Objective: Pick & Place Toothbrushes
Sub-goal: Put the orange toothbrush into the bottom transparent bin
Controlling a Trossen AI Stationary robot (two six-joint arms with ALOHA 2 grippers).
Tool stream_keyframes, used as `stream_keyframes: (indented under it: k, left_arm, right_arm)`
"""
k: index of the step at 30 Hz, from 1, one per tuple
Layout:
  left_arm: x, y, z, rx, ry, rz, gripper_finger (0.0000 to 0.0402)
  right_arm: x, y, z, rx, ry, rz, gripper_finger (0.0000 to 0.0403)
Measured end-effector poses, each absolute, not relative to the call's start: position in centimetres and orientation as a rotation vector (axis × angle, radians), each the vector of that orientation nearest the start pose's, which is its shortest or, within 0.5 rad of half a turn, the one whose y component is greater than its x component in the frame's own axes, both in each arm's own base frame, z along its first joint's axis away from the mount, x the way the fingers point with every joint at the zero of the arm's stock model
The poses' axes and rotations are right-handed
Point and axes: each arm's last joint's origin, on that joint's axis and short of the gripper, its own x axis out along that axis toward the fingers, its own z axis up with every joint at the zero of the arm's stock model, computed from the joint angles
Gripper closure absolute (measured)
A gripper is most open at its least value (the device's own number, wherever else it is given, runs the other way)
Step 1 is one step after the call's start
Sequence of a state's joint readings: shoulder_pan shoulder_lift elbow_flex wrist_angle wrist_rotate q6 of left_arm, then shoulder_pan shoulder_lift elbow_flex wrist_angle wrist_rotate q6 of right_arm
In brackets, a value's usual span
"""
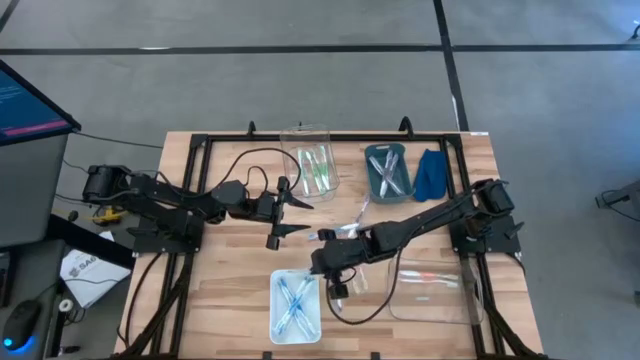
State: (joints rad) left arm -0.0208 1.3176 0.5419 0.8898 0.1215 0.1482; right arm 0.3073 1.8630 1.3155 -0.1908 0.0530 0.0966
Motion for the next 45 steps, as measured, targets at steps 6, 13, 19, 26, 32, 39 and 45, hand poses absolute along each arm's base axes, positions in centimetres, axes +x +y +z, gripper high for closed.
stream_keyframes:
  k: [6, 13, 19, 26, 32, 39, 45]
  left_arm:
    - [26.7, -0.9, 24.1, 0.154, -0.124, -0.133, 0.0183]
    - [26.5, -0.4, 23.7, 0.234, -0.065, -0.114, 0.0183]
    - [25.9, 1.0, 24.3, 0.206, -0.036, 0.012, 0.0183]
    - [25.1, 1.1, 24.9, 0.199, -0.04, 0.016, 0.0183]
    - [24.7, 1.1, 25.2, 0.203, -0.06, 0.016, 0.0183]
    - [24.4, 0.3, 27.6, 0.081, -0.216, -0.047, 0.0183]
    - [25.7, -0.6, 30.6, 0.127, -0.256, -0.1, 0.0183]
  right_arm:
    - [39.3, 12.2, 21.9, -0.022, 0.677, 0.163, 0.0398]
    - [39.2, 12.6, 22.7, -0.092, 0.626, 0.153, 0.0398]
    - [37.7, 13.0, 23.2, -0.098, 0.451, 0.105, 0.0398]
    - [34.4, 12.8, 23.3, -0.081, 0.071, 0.066, 0.0398]
    - [30.5, 11.2, 27.9, -0.156, -0.247, 0.031, 0.0398]
    - [27.5, 10.0, 31.7, -0.296, -0.407, -0.027, 0.0398]
    - [27.8, 10.3, 31.6, -0.383, -0.468, -0.04, 0.0398]
